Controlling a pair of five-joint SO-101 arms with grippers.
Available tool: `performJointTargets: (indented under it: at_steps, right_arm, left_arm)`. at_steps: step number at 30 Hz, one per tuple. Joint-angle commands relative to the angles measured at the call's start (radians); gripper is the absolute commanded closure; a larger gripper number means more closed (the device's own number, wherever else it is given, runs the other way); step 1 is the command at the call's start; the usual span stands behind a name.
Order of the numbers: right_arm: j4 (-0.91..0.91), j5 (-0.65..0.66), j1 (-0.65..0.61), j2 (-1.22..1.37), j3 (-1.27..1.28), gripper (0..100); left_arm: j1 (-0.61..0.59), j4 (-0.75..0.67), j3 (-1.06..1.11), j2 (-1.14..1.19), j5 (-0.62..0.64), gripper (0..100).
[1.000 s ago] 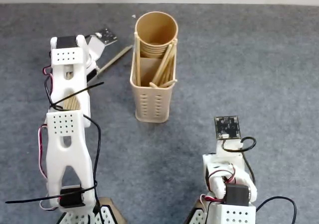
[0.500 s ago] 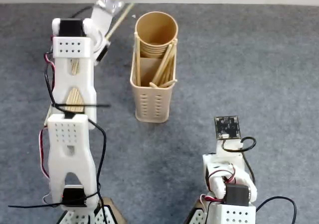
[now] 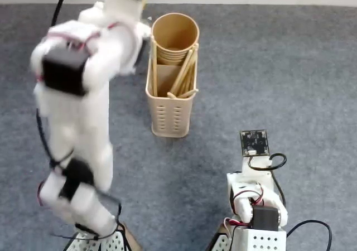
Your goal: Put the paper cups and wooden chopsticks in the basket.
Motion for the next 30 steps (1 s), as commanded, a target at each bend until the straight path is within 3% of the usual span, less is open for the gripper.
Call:
performJointTargets:
  at_steps: [1,5,7,13,19,30]
  right_arm:
    - [0.007,0.006,0.013,-0.013,0.153,99.2]
    - [0.007,0.006,0.013,-0.013,0.153,99.2]
    - [0.007,0.006,0.013,-0.013,0.153,99.2]
    - [0.007,0.006,0.013,-0.013,0.153,99.2]
    - [0.007,0.006,0.013,-0.013,0.153,99.2]
    - [0.007,0.006,0.013,-0.013,0.153,99.2]
  left_arm:
    - [0.059,0.0,0.171,-0.254,0.029,100]
    - [0.085,-0.006,0.501,-0.524,0.031,100]
    - [0.088,-0.097,0.677,-0.638,0.029,100]
    - [0.088,-0.568,1.171,-0.8,0.066,100]
    - [0.104,-1.003,1.4,-0.8,0.084,100]
    - [0.127,-1.183,1.692,-0.802,0.084,99]
